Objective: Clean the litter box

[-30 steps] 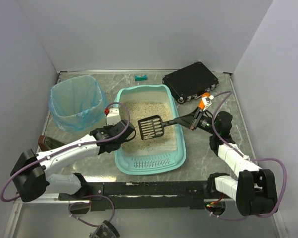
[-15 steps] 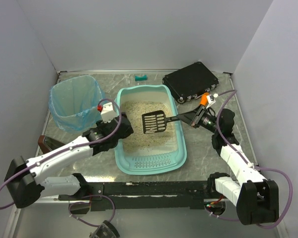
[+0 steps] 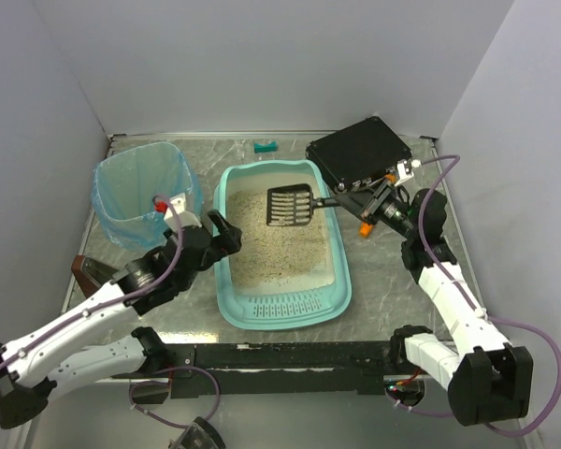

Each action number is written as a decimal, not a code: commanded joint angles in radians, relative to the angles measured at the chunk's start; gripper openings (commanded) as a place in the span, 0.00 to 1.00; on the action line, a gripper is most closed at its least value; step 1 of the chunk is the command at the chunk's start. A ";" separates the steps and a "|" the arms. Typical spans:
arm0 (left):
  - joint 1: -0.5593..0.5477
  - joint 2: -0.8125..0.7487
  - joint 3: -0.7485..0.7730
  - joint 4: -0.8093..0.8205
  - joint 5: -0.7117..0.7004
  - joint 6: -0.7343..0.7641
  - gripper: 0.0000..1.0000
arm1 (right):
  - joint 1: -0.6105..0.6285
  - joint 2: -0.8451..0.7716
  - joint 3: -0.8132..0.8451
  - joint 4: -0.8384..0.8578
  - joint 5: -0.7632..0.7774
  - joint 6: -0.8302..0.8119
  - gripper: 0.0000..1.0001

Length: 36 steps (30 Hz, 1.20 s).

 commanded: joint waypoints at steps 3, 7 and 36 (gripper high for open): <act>0.001 -0.149 -0.074 -0.060 0.024 -0.038 0.97 | 0.090 0.088 0.189 -0.028 0.143 0.212 0.00; 0.001 -0.239 -0.107 -0.137 0.024 -0.075 0.97 | 0.221 0.165 0.336 -0.083 0.240 0.225 0.00; 0.000 -0.413 -0.182 -0.280 -0.018 -0.243 0.97 | 0.794 1.051 1.533 -0.283 0.480 -0.543 0.00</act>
